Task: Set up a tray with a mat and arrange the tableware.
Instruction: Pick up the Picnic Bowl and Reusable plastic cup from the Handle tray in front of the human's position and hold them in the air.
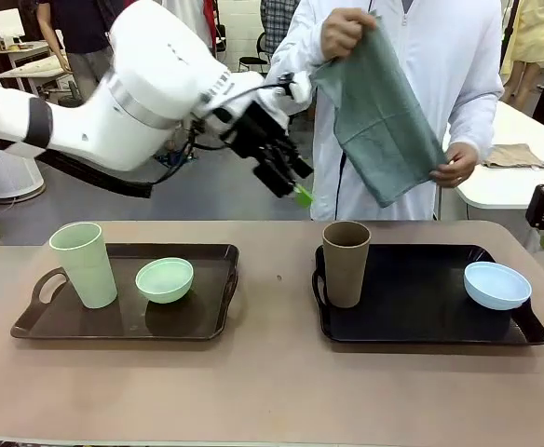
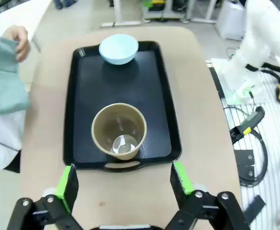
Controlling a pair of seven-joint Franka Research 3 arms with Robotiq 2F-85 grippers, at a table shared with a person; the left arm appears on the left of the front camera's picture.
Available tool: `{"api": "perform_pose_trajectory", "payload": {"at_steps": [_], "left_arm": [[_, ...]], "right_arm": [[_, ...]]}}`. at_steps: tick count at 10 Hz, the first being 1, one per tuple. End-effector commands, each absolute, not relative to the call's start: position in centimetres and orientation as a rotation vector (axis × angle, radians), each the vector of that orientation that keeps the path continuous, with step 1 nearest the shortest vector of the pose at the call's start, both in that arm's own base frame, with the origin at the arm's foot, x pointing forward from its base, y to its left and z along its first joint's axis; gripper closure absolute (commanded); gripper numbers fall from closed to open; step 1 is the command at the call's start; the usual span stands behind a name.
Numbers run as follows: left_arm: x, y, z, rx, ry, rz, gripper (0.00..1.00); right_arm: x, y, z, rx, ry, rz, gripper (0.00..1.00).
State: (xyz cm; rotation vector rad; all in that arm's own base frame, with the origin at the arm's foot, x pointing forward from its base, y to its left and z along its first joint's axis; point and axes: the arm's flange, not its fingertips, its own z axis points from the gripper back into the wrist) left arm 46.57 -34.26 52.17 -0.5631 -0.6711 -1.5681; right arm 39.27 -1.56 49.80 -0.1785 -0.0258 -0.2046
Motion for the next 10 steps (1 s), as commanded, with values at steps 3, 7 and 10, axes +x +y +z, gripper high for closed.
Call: {"api": "perform_pose_trajectory", "payload": {"at_steps": [3,7,10], "left_arm": [[44.9,-37.1,51.8,-0.376,-0.738,-1.58,0.0],[48.8,-33.3,47.8,-0.703,-0.742,-1.528,0.0],[49.8,-33.2,42.7,-0.849,-0.725,-1.555,0.0]], "right_arm": [[39.4,-1.5,50.0,-0.205,-0.045,-0.213,0.0],[42.2,-3.5,46.5,-0.072,0.033,-0.14,0.0],[43.5,-4.8,43.8,0.004,0.002,-0.095,0.0]]}}
